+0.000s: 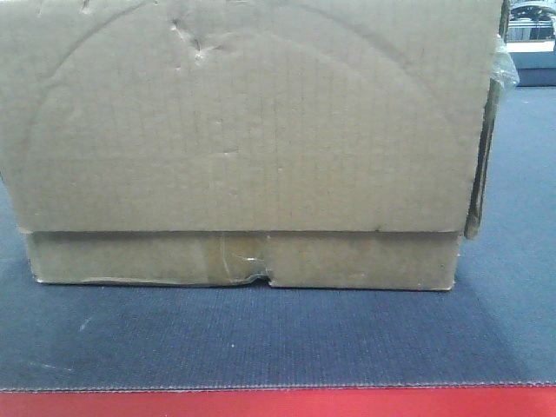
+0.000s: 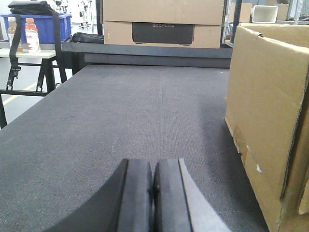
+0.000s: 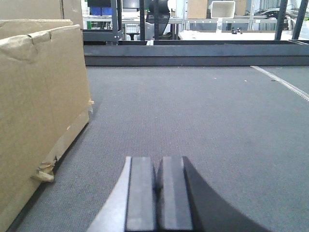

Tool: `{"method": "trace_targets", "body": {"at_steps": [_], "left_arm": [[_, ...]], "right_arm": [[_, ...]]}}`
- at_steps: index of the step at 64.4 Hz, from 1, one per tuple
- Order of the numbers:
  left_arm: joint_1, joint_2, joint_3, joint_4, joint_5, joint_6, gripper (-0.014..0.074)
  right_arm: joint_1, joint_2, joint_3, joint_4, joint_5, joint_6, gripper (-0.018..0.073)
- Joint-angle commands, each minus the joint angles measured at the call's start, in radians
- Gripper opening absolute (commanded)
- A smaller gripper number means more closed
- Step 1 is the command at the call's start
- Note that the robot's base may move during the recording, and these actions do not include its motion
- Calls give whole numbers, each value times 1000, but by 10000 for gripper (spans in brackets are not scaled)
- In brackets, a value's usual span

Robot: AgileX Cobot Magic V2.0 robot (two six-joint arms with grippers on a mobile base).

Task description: Grab carton from right shelf to conveyor

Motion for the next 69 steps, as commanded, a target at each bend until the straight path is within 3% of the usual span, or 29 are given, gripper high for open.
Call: {"method": "trace_targets", "body": {"at_steps": [1, 69], "left_arm": [[2, -5, -3, -7, -12, 0, 15], [2, -5, -3, -7, -12, 0, 15]], "right_arm": [[-5, -7, 1, 1, -8, -9, -67], [-5, -7, 1, 1, -8, -9, -67]]}}
